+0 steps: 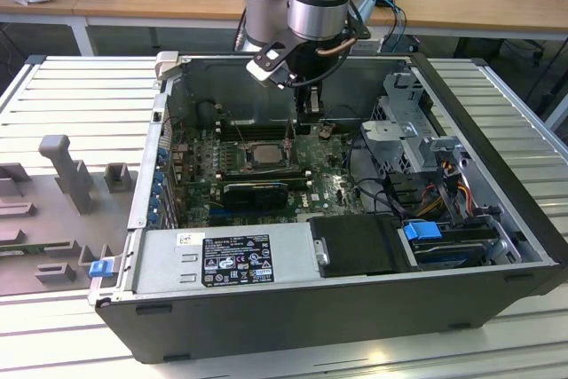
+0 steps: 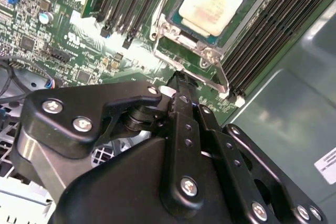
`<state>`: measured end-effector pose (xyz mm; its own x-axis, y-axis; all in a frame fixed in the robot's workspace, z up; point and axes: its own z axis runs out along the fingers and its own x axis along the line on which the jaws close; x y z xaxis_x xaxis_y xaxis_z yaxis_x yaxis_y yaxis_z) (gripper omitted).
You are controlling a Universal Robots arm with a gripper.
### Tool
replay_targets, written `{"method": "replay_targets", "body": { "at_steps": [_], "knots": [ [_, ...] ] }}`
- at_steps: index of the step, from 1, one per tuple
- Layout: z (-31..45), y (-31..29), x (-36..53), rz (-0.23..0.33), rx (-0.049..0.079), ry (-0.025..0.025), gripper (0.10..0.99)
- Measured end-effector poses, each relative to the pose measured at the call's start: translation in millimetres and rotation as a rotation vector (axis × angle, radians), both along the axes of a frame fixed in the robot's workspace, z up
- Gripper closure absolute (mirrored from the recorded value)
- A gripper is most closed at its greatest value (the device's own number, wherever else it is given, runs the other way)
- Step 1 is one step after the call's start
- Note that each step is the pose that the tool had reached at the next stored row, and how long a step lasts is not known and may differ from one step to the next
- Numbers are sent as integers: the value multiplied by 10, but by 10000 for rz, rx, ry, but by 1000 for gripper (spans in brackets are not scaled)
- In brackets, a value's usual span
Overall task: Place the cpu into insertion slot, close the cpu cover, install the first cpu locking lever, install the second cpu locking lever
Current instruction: 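Close the cpu cover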
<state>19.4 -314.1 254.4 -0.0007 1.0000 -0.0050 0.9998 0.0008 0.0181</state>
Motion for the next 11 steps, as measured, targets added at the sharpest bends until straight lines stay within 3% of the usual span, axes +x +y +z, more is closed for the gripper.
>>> {"method": "replay_targets", "body": {
  "at_steps": [7,11],
  "knots": [
    [-14,0,-134,-1,2,0,980],
    [-80,0,-190,-1,1,-1,980]
  ]
}}
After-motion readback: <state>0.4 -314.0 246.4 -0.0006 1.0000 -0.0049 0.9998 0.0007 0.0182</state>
